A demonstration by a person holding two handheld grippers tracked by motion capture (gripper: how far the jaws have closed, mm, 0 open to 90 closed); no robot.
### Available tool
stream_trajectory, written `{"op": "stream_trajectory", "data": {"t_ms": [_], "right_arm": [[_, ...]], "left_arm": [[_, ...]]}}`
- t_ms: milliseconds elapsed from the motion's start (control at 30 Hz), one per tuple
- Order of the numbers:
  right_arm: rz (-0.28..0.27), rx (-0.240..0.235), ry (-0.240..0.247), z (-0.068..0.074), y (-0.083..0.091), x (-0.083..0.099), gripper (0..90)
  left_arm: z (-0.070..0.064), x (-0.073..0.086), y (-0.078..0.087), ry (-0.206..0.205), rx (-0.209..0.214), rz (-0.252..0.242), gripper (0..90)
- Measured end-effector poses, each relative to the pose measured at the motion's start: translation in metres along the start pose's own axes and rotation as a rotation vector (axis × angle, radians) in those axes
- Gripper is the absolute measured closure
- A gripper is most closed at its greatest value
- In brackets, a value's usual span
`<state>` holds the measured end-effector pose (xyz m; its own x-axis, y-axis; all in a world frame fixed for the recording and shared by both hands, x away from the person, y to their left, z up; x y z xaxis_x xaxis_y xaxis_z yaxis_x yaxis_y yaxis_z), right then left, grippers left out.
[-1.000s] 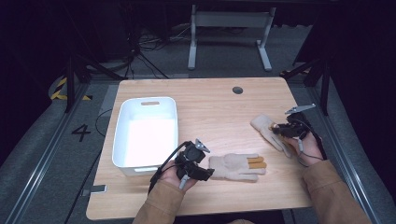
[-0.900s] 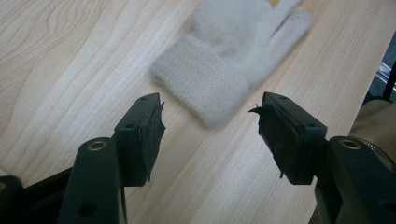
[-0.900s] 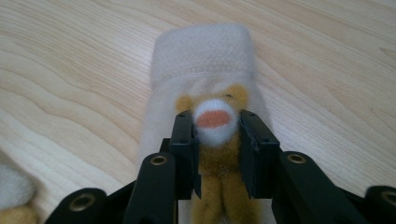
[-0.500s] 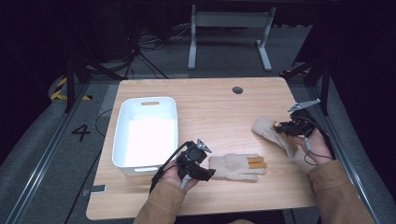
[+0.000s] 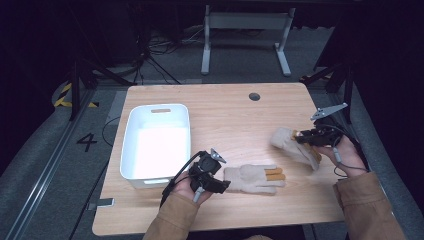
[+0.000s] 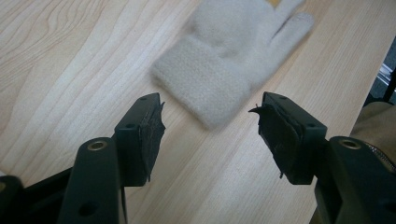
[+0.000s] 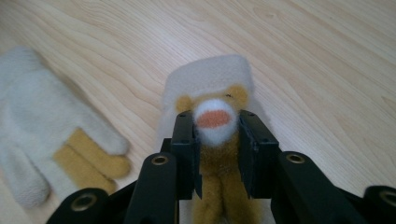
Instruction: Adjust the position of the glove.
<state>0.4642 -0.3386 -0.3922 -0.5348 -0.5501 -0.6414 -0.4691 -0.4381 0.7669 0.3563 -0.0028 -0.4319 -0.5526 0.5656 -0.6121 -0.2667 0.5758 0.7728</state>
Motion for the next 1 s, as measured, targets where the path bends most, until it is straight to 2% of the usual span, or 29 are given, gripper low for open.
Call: {"op": "stream_trajectory", "data": {"t_ms": [167,467,667,1000], "right_arm": [[-0.012,-0.037,0.045,0.011,0.009,-0.006,69.9],[-0.007,-0.134,0.176,0.040,0.017,-0.015,69.8],[-0.003,-0.193,0.232,0.054,0.020,-0.017,69.6],[-0.031,-0.281,0.311,0.075,0.019,-0.022,69.1]], "left_arm": [[0.000,0.000,0.001,-0.004,0.004,-0.005,40.4],[0.000,0.000,0.001,0.000,0.001,-0.002,40.4],[0.000,0.001,0.001,0.002,0.001,-0.002,40.4],[0.000,0.001,0.002,0.002,0.007,-0.002,40.4]]}}
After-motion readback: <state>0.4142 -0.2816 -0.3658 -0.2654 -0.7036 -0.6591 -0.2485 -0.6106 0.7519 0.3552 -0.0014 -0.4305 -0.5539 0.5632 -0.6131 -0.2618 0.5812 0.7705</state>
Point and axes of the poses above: each handheld gripper's, and its own axes: y roughly backward along the jaws, x roughly out of its underside, z roughly to its left, the point moved 5 cm from there along -y, roughly forward along the jaws, and after that the axes turned 3 degrees about -z, right-handed, at the moved point
